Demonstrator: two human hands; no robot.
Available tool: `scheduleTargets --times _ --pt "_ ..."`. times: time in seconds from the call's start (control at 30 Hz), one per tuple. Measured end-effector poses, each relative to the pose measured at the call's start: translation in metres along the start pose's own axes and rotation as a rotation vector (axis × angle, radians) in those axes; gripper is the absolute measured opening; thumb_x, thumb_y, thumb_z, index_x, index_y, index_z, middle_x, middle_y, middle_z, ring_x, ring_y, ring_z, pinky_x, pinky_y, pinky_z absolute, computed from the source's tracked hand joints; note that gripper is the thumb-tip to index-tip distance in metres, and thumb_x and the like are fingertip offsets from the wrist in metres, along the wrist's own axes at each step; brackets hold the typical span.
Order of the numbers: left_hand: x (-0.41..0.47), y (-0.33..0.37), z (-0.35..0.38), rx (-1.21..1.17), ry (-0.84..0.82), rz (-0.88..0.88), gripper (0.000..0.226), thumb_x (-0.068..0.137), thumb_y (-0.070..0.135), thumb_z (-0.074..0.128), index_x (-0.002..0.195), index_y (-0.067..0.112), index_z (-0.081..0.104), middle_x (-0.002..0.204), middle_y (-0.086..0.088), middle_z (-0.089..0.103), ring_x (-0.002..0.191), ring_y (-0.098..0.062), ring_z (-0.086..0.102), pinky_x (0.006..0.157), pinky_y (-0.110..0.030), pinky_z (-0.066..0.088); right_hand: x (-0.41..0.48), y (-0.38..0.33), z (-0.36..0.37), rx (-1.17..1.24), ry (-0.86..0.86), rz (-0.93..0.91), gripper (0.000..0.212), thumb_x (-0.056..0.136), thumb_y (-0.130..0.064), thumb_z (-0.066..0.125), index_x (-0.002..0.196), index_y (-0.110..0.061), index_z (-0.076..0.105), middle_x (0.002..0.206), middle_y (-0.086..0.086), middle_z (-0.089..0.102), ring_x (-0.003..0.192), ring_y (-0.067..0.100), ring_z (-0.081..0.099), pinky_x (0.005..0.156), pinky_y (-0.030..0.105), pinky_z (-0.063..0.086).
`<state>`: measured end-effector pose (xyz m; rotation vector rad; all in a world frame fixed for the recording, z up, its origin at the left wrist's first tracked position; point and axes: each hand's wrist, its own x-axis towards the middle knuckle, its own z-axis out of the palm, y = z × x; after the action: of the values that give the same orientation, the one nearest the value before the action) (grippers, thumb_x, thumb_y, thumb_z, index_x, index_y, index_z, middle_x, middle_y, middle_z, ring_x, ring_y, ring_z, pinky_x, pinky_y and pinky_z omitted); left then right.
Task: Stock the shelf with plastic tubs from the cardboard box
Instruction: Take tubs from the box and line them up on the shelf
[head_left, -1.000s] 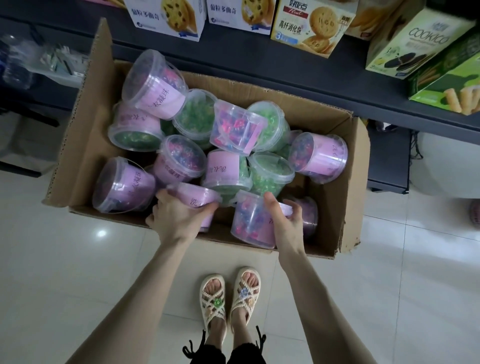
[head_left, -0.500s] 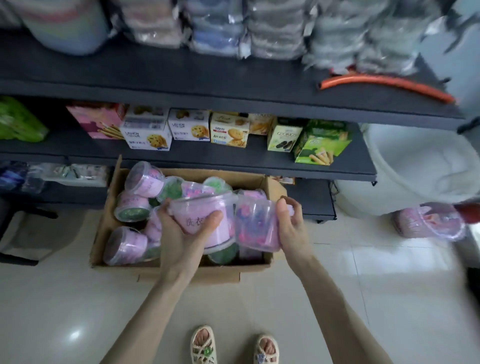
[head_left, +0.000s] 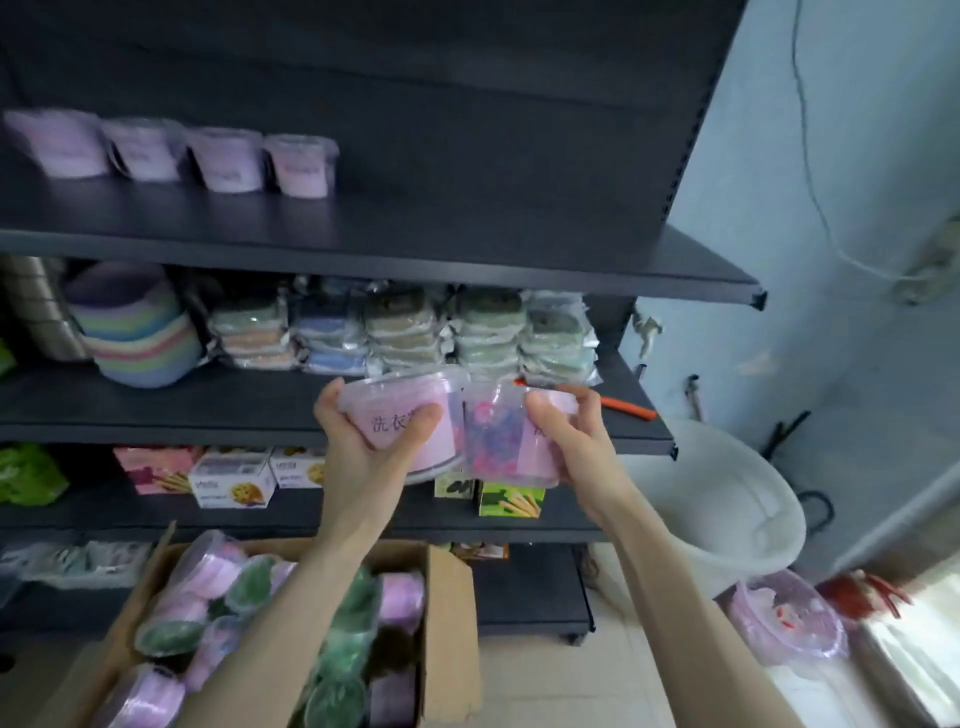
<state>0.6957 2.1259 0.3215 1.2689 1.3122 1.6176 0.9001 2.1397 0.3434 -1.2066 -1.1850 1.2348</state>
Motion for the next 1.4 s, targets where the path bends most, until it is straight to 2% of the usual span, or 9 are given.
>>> scheduleTargets --times 0.2,0.3,0.5,0.63,0.9,1.17,1.23,1.3,1.4 --pt "0.084 0.059 0.037 0.035 0.083 0.173 0.105 0.048 0.074 0.069 0.134 0.034 0.024 0.126 0.004 0.049 0.112 -0.009 0.052 0.090 -0.028 0.043 0.072 -0.073 -0.014 -0.043 0.078 -0.248 0.084 0.059 -0.064 0.070 0.122 -0.027 0.030 0.115 0.003 0.056 0.093 0.010 0.066 0.073 0.027 0.054" --pt "0.126 0.067 0.050 0.044 0.109 0.232 0.108 0.047 0.077 0.067 0.136 0.035 0.022 0.132 -0.001 0.046 0.117 -0.014 0.049 0.092 -0.028 0.042 0.110 -0.098 -0.012 -0.058 0.090 -0.349 0.088 0.056 -0.072 0.067 0.124 -0.033 0.027 0.103 -0.002 0.057 0.077 0.000 0.065 0.063 0.018 0.051" --pt "0.228 0.064 0.061 0.130 0.128 0.242 0.108 0.049 0.068 0.073 0.136 0.029 0.024 0.137 -0.004 0.044 0.124 -0.022 0.044 0.102 -0.047 0.040 0.204 -0.127 0.007 -0.127 0.119 -0.414 0.108 0.056 -0.070 0.068 0.141 -0.028 0.016 0.121 0.004 0.054 0.103 0.016 0.061 0.093 0.033 0.050" --pt "0.291 0.050 0.067 0.228 0.120 0.213 0.110 0.053 0.059 0.080 0.139 0.021 0.024 0.136 -0.006 0.045 0.123 -0.024 0.045 0.100 -0.039 0.041 0.263 -0.125 0.022 -0.121 0.149 -0.380 0.109 0.057 -0.063 0.073 0.141 -0.022 0.017 0.127 0.005 0.048 0.110 0.016 0.057 0.083 0.021 0.048" --pt "0.380 0.015 0.072 0.345 0.109 0.212 0.094 0.059 0.037 0.086 0.130 0.010 0.029 0.114 0.007 0.047 0.099 -0.008 0.048 0.066 -0.010 0.037 0.365 -0.112 0.036 -0.137 0.121 -0.372 0.089 0.059 -0.055 0.079 0.122 -0.028 0.022 0.126 0.000 0.042 0.108 0.009 0.052 0.062 0.007 0.047" --pt "0.427 0.006 0.076 0.597 0.041 0.084 0.104 0.065 0.046 0.080 0.142 0.010 0.019 0.144 -0.015 0.025 0.131 -0.028 0.029 0.101 -0.037 0.033 0.427 -0.116 0.047 -0.304 0.058 -0.297 0.087 0.072 -0.047 0.076 0.130 -0.015 0.020 0.134 0.006 0.027 0.120 0.020 0.040 0.093 0.030 0.044" --pt "0.425 0.009 0.073 0.769 0.080 0.193 0.105 0.067 0.047 0.078 0.145 0.010 0.019 0.151 -0.013 0.018 0.138 -0.031 0.020 0.107 -0.045 0.027 0.431 -0.115 0.052 -0.437 0.063 -0.245 0.091 0.074 -0.050 0.072 0.138 -0.015 0.019 0.143 0.010 0.019 0.127 0.027 0.033 0.100 0.036 0.038" --pt "0.425 0.013 0.068 0.871 0.081 0.465 0.085 0.068 0.038 0.080 0.138 0.012 0.039 0.144 -0.011 0.035 0.132 -0.030 0.032 0.105 -0.045 0.031 0.431 -0.113 0.053 -0.616 0.130 -0.299 0.088 0.076 -0.053 0.069 0.143 -0.021 0.021 0.152 0.010 0.005 0.137 0.032 0.016 0.108 0.045 0.029" --pt "0.431 0.016 0.060 0.947 -0.024 0.616 0.048 0.072 0.031 0.078 0.114 0.014 0.061 0.116 -0.006 0.058 0.105 -0.029 0.053 0.090 -0.040 0.039 0.429 -0.114 0.052 -0.724 0.218 -0.612 0.050 0.079 -0.036 0.071 0.124 -0.024 0.052 0.143 0.006 0.026 0.126 0.024 0.023 0.103 0.039 0.034"
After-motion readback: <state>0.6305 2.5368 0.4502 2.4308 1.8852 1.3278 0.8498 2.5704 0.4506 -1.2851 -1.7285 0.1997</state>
